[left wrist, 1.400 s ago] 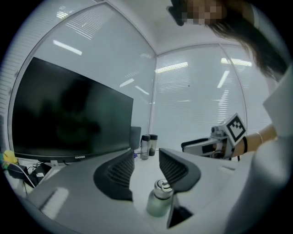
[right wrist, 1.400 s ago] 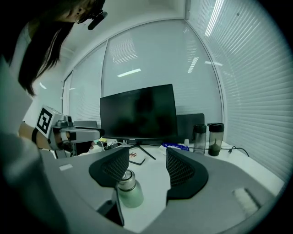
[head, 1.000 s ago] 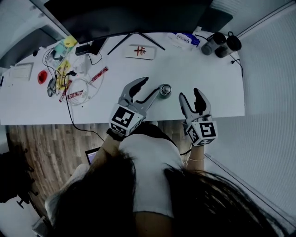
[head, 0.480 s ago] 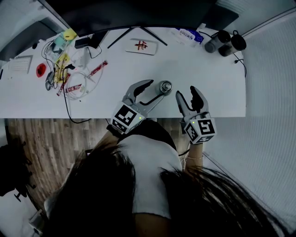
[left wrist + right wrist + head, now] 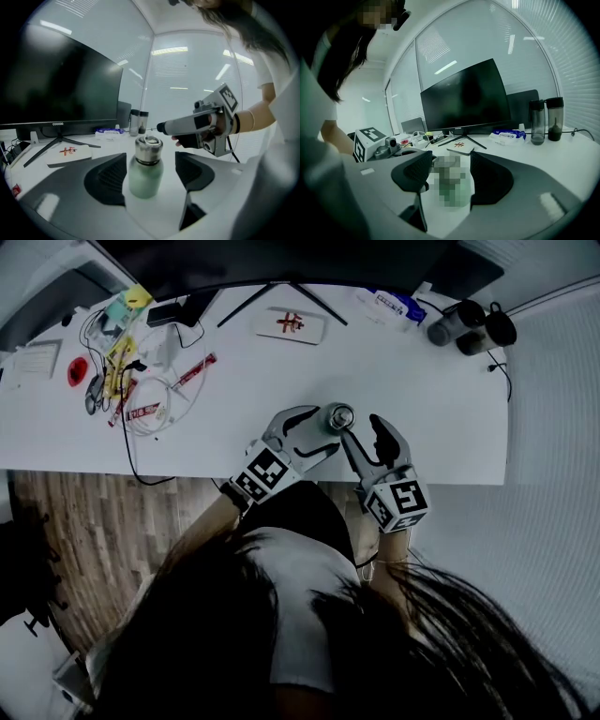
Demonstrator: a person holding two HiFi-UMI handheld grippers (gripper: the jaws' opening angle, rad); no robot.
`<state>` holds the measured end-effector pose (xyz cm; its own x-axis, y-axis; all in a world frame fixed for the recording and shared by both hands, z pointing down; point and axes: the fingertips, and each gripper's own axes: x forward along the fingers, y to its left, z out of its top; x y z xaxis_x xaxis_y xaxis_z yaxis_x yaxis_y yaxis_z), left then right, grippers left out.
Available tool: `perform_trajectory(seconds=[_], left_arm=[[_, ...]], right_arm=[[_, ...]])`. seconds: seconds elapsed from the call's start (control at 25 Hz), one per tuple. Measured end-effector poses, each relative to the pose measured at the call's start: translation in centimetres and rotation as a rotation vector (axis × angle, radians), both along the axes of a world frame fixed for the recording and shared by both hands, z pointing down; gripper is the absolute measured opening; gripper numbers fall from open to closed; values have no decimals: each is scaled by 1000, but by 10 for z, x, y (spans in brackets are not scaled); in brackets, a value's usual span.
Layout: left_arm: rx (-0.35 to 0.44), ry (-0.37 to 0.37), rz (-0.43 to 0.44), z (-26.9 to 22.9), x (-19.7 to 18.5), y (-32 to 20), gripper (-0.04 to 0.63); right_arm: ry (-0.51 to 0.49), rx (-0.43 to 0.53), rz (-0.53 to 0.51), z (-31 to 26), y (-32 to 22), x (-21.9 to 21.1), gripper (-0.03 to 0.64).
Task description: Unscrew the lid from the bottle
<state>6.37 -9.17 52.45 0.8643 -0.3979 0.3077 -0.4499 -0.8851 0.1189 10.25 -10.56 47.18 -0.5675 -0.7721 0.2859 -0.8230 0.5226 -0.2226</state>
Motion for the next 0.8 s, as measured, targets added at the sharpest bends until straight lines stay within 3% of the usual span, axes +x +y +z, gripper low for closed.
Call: perform_trajectory(seconds=[0.36,0.8], left_arm=[[-7,-41,23,36,13,-7,357],[-11,-22,-2,45,19,-18,356]], right_arm=[[-3,-6,-122,22,-10,-22,255],[-4,12,-227,32,-15,-34,255]])
